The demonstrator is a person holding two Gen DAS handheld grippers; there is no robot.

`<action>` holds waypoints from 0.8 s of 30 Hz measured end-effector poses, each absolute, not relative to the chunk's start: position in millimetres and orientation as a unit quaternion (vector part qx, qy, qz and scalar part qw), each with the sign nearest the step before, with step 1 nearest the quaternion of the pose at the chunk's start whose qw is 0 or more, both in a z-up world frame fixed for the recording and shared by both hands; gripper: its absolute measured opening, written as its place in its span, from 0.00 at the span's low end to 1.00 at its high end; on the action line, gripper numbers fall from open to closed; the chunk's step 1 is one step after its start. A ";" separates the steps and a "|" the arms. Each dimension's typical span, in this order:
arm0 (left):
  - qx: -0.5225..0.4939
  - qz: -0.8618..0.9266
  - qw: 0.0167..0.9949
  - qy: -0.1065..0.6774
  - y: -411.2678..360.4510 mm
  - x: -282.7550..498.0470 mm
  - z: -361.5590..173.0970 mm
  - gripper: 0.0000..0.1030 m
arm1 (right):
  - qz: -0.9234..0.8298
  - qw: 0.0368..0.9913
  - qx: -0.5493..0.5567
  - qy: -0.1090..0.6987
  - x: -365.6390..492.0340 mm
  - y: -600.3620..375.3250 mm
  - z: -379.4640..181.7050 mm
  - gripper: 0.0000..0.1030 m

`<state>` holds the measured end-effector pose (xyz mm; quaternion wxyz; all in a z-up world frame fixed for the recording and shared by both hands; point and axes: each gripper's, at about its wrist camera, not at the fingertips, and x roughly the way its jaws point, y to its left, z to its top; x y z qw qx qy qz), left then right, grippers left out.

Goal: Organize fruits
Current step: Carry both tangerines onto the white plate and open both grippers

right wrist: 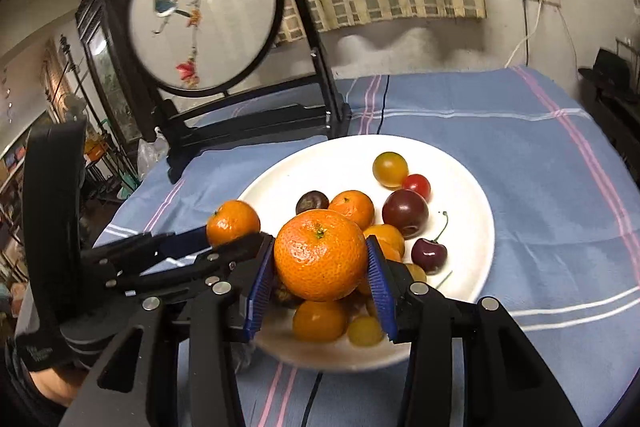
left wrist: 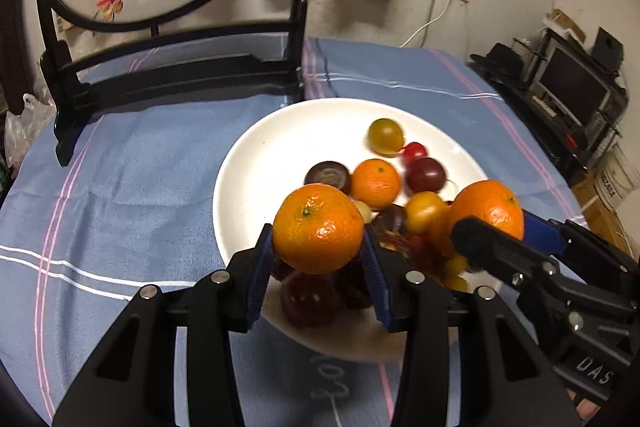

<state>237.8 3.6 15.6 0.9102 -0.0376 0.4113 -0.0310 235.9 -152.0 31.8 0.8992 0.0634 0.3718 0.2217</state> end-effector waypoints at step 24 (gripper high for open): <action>-0.059 0.019 0.927 0.371 15.3 148.9 22.8 0.84 | 0.209 0.907 0.072 0.359 148.2 -196.0 14.3 0.81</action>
